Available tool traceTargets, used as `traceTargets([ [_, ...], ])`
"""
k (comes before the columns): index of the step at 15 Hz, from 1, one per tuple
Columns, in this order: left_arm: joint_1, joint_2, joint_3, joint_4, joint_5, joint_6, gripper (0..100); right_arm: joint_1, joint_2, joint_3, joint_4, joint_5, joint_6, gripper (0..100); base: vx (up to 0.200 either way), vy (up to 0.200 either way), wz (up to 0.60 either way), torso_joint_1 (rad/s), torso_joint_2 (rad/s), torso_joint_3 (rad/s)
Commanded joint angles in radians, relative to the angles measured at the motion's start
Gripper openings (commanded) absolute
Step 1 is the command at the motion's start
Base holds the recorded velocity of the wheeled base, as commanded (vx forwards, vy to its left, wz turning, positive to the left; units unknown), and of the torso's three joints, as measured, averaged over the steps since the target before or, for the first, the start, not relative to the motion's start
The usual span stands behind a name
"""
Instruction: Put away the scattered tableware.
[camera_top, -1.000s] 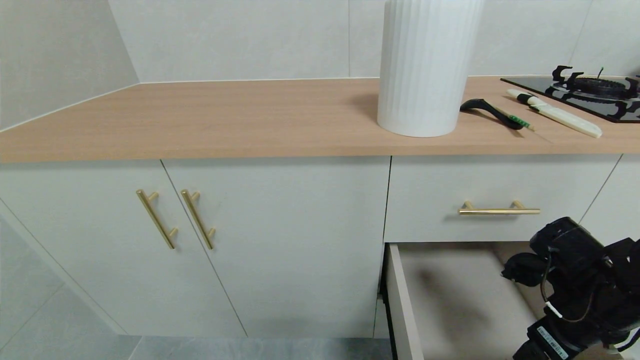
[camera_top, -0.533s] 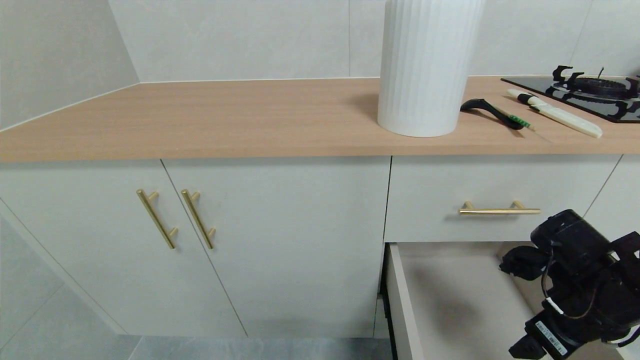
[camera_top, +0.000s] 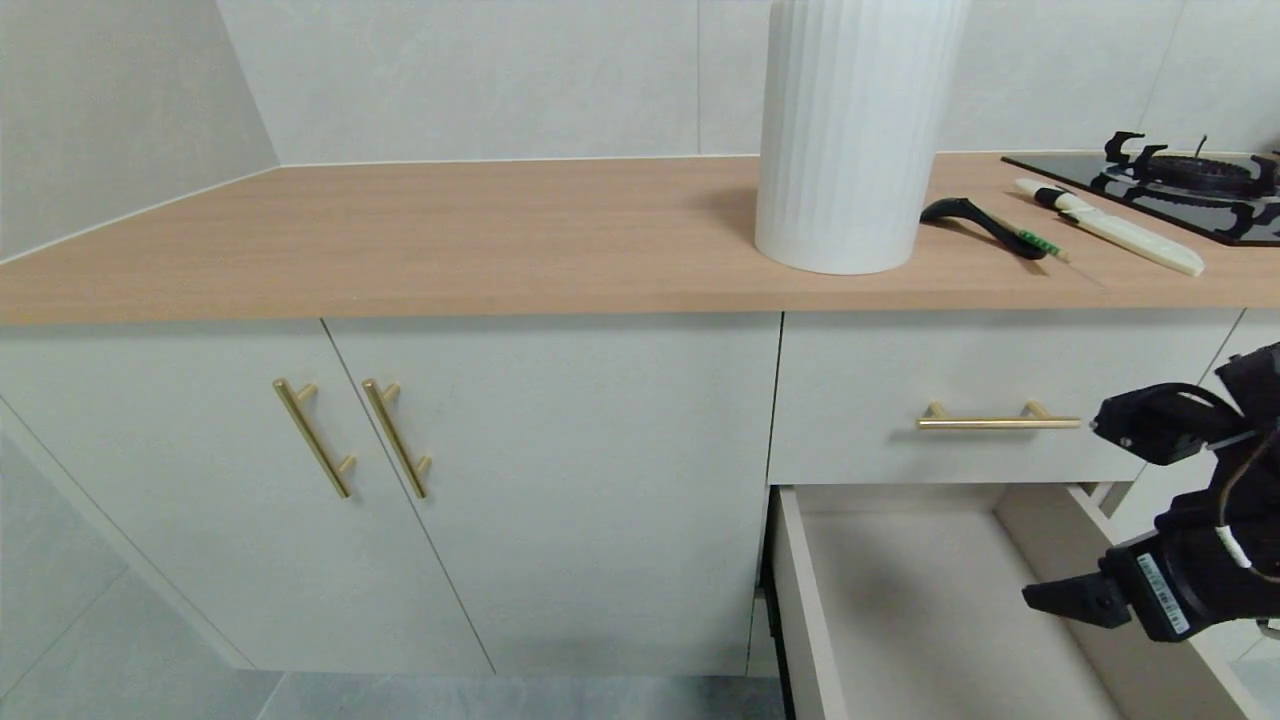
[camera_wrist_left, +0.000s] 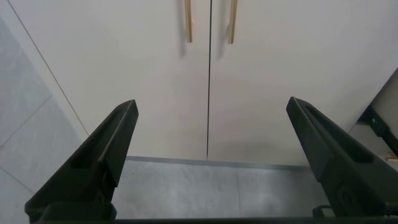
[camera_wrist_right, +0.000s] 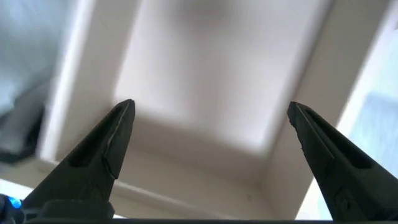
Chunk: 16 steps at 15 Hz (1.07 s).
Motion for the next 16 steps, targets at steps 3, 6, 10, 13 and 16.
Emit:
traceTargets([
  [3, 0.0, 0.001, 0.0, 0.0, 0.0, -0.001, 100, -0.023, -0.1, -0.006, -0.026, 0.001, 0.0, 100, 0.0, 0.0, 0.0, 0.0, 0.0, 0.0],
  [6, 0.0, 0.001, 0.0, 0.0, 0.0, -0.001, 100, -0.023, -0.109, -0.005, -0.029, 0.001, -0.003, 100, 0.0, 0.0, 0.0, 0.031, -0.18, -0.14],
  [10, 0.0, 0.001, 0.0, 0.0, 0.0, -0.001, 100, -0.022, -0.114, -0.003, -0.029, 0.001, -0.003, 100, 0.0, 0.0, 0.0, 0.111, -0.36, -0.301],
  [13, 0.0, 0.001, 0.0, 0.0, 0.0, -0.001, 100, -0.022, -0.113, -0.002, -0.029, 0.001, -0.005, 100, 0.0, 0.0, 0.0, 0.141, -0.5, -0.303],
  [16, 0.0, 0.001, 0.0, 0.0, 0.0, -0.001, 100, -0.022, -0.111, 0.0, -0.029, 0.001, -0.006, 100, 0.0, 0.0, 0.0, 0.167, -0.47, -0.302],
])
